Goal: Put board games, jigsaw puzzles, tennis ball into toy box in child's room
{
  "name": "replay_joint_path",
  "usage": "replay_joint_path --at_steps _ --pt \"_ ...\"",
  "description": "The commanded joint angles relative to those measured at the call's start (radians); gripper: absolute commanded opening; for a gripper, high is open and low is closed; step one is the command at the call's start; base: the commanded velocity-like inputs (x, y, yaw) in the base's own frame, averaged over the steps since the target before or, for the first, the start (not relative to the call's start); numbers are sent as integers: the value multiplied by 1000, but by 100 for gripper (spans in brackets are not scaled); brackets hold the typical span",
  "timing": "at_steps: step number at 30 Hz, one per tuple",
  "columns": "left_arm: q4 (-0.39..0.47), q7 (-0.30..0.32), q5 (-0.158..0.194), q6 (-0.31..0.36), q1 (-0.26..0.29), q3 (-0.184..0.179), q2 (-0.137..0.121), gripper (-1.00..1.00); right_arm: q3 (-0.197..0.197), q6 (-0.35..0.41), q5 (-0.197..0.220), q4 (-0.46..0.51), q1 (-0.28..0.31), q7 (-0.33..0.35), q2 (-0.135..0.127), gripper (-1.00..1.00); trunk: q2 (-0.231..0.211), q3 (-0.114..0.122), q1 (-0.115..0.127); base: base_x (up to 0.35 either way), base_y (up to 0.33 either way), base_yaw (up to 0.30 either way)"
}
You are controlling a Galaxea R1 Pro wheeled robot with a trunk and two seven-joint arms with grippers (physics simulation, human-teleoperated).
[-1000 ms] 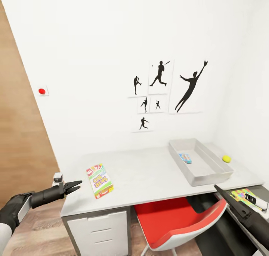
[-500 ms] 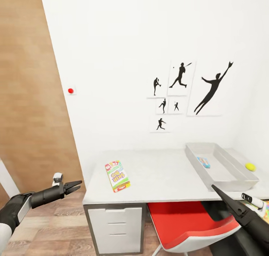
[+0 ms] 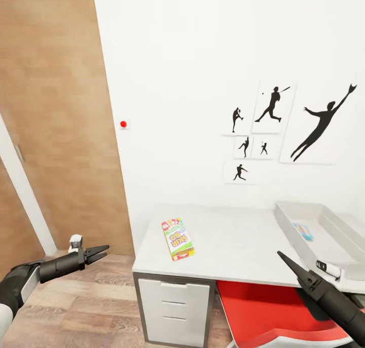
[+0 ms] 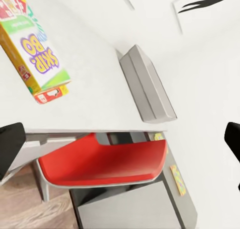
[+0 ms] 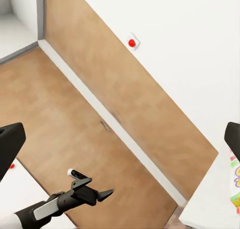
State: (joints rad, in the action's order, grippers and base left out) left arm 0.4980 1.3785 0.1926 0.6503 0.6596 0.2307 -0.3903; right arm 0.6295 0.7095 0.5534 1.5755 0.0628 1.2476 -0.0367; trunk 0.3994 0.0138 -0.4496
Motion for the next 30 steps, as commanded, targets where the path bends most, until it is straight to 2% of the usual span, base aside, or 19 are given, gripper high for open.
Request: replay_joint_path --at_steps 1,10,19,30 --pt "0 3 1 11 0 1 0 100 0 8 3 0 0 -1 0 100 1 0 0 0 0 269" --pt "2 1 0 11 1 1 -1 100 -44 7 3 0 0 -16 0 100 1 6 0 0 0 269" --pt "2 -1 -2 10 1 1 -1 100 -57 8 3 0 0 -66 0 100 1 12 0 0 0 269" --pt "2 -7 -7 8 2 2 -5 100 -85 7 3 0 0 -83 0 100 1 19 0 0 0 270"
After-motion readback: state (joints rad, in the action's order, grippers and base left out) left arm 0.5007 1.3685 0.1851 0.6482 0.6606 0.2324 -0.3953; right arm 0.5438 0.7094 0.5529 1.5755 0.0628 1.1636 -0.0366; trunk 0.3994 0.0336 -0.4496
